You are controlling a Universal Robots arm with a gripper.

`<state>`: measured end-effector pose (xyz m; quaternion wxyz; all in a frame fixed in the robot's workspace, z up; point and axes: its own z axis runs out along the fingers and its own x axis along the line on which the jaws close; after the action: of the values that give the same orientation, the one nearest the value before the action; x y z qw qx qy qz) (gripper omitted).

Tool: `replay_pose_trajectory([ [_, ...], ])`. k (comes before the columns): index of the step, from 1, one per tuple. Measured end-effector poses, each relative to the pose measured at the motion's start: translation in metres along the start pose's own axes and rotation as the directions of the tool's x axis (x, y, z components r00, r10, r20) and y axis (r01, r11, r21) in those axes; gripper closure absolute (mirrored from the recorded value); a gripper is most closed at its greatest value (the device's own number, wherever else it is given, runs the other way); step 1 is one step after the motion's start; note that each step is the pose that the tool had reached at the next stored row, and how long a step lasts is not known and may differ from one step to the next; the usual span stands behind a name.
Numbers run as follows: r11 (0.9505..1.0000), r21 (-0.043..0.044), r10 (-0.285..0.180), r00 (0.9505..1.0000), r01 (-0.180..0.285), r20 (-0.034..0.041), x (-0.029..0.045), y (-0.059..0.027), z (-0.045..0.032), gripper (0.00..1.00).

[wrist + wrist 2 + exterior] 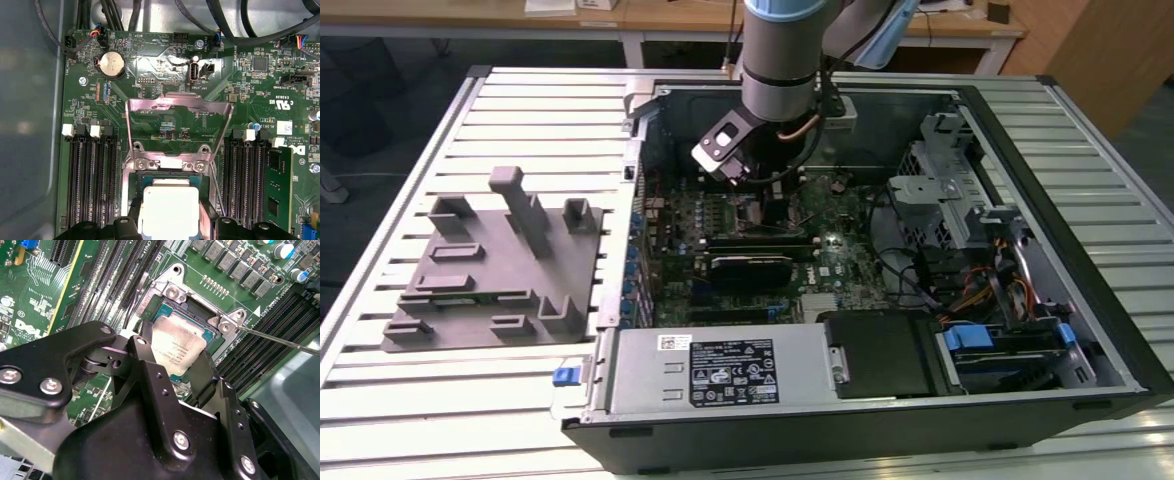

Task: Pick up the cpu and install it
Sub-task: 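Place the cpu into insertion slot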

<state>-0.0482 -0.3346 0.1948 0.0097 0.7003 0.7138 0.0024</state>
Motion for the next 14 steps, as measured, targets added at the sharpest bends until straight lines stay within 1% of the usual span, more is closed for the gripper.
replay_pose_trajectory([
  [1, 1.0000, 0.0000, 0.000, 1.0000, 0.000, 0.0000, 0.0000, 0.0000, 0.0000, 0.45],
  [2, 1.0000, 0.0000, 0.000, 1.0000, 0.000, 0.0001, 0.0000, 0.0000, 0.0000, 0.40],
  [3, 1.0000, 0.0000, 0.000, 1.0000, 0.000, 0.0001, 0.0000, 0.0000, 0.0000, 0.40],
  [4, 1.0000, 0.0000, 0.000, 1.0000, 0.000, 0.0001, 0.0000, 0.0000, 0.0000, 0.33],
  [7, 1.0000, 0.0000, 0.000, 1.0000, 0.000, 0.0002, 0.0000, 0.0000, -0.0004, 0.33],
  [11, 1.0000, -0.0001, 0.000, 1.0000, 0.000, 0.0000, 0.0000, 0.0001, -0.0058, 0.33],
  [13, 1.0000, 0.0000, 0.000, 1.0000, 0.000, 0.0002, -0.0001, 0.0001, -0.0090, 0.35],
  [14, 1.0000, 0.0002, 0.000, 1.0000, 0.000, 0.0001, -0.0001, 0.0002, -0.0104, 0.41],
])
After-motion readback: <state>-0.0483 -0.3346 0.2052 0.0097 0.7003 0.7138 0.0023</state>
